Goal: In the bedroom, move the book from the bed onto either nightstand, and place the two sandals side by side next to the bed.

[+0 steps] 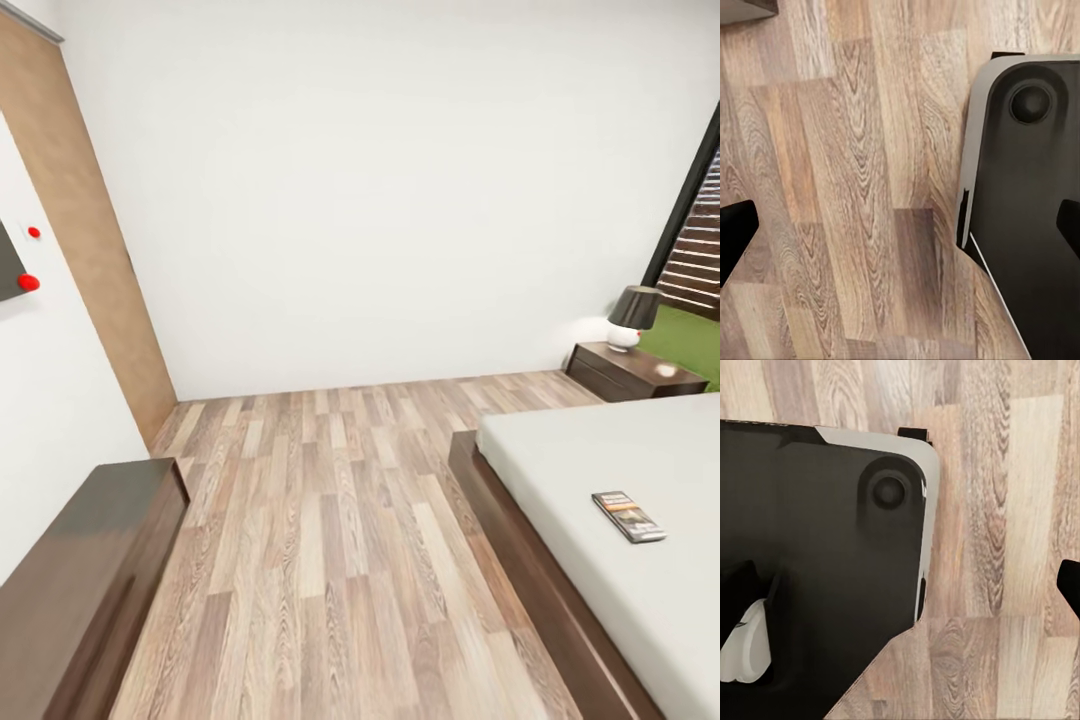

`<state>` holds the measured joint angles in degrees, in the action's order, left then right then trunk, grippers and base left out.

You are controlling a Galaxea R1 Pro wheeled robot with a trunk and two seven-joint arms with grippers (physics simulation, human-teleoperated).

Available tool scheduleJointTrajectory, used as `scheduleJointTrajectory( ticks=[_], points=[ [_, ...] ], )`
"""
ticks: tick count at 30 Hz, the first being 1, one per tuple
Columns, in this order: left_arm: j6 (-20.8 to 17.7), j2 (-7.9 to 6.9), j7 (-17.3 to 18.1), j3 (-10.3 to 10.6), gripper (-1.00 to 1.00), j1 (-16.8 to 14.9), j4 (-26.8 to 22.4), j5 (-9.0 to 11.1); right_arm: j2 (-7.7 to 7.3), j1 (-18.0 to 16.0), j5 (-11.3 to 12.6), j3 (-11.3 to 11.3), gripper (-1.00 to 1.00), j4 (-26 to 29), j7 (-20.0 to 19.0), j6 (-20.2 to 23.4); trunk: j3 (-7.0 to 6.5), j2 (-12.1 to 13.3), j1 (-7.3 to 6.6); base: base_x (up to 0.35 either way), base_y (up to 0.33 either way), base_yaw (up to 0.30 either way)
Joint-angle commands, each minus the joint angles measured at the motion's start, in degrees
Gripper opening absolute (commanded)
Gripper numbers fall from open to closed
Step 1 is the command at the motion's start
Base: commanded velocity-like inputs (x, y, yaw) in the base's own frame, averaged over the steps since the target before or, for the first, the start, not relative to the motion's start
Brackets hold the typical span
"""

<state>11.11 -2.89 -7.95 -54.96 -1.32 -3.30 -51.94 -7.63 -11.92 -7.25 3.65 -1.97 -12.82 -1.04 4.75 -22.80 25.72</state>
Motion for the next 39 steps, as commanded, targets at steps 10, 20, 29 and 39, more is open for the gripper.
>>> scheduleJointTrajectory(
  ticks=[10, 20, 29, 39],
  points=[
    [0.23, -0.02, -0.31, -0.39, 1.0, -0.08, 0.14, -0.61, 0.11, -0.08, -0.57, 0.4, 1.0, -0.14, -0.11, -0.11, 0.12, -0.11, 0.06, 0.261, 0.205, -0.018],
    [0.23, -0.01, -0.31, -0.38, 1.0, -0.08, 0.14, -0.61, 0.14, -0.09, -0.57, 0.39, 1.0, -0.14, -0.1, -0.11, 0.12, -0.11, 0.06, 0.27, 0.208, -0.004],
    [0.23, 0.06, -0.32, -0.37, 1.0, -0.09, 0.16, -0.61, 0.11, -0.07, -0.57, 0.45, 1.0, -0.12, -0.1, -0.17, 0.12, -0.11, 0.06, 0.291, 0.172, -0.001],
    [0.23, 0.53, -0.32, -0.36, 1.0, -0.07, 0.14, -0.61, 0.08, -0.01, -0.7, 0.48, 1.0, -0.12, -0.1, -1.77, 0.12, -0.11, 0.06, 0.3, 0.059, 0.0]
  ],
)
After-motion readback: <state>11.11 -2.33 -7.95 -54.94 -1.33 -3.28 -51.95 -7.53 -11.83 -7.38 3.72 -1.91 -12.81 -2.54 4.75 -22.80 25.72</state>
